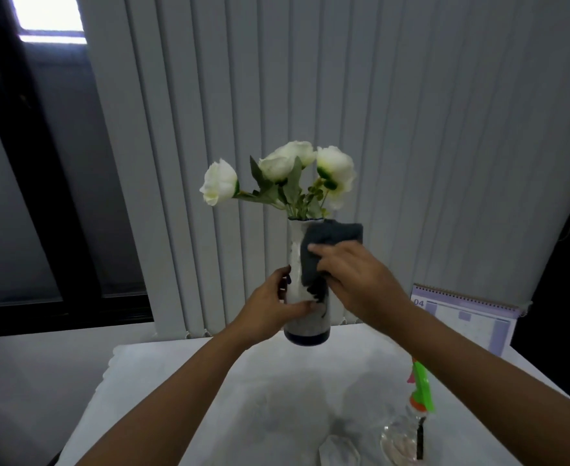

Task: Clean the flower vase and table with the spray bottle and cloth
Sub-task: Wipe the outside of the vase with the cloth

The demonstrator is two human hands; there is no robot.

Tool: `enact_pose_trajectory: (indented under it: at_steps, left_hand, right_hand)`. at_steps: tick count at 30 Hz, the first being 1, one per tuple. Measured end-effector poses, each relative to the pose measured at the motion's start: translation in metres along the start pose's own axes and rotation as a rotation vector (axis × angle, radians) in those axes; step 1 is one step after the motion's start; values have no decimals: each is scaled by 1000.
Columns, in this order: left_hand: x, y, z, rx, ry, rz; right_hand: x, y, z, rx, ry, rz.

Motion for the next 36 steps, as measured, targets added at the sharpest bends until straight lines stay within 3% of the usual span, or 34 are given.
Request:
enact_pose_trajectory:
  at_steps: [2, 5, 8, 12, 14, 19, 22, 27, 36]
  left_hand:
    - [-1, -3, -2, -5, -9, -10]
    - [-2, -3, -9, 51, -21, -28]
    - [-2, 0, -14, 63, -37, -44]
    - [2, -8, -13, 25, -31, 6]
    - [3, -15, -14, -9, -19, 31]
    - [3, -16, -13, 12, -3, 45]
    - [6, -13, -9, 17, -6, 61]
    - [6, -13, -12, 49, -20, 73]
    - [0, -12, -16, 68, -49, 64]
  right_hand:
    - [-3, 1, -9, -83, -197, -77]
    - [11, -8, -4, -158, -360, 1]
    - [21, -12, 3, -108, -205, 99]
    - [-3, -9, 8, 30, 184, 132]
    - [-22, -3, 2, 87, 235, 104]
    - [-26, 12, -23, 100, 27, -5]
    - [1, 13, -34, 27, -206, -56]
    - [39, -2, -24, -148, -507, -8]
    - [18, 7, -8, -233, -363, 101]
Point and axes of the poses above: each hand's wrist, its own x-axis away from the middle knuckle, its own y-axis out of the back of the hand, z = x × y, the point moved 3 cm from there along -x, towards the middle knuckle, and after that the axes turned 15 degrees about x, right-handed, at the moved point
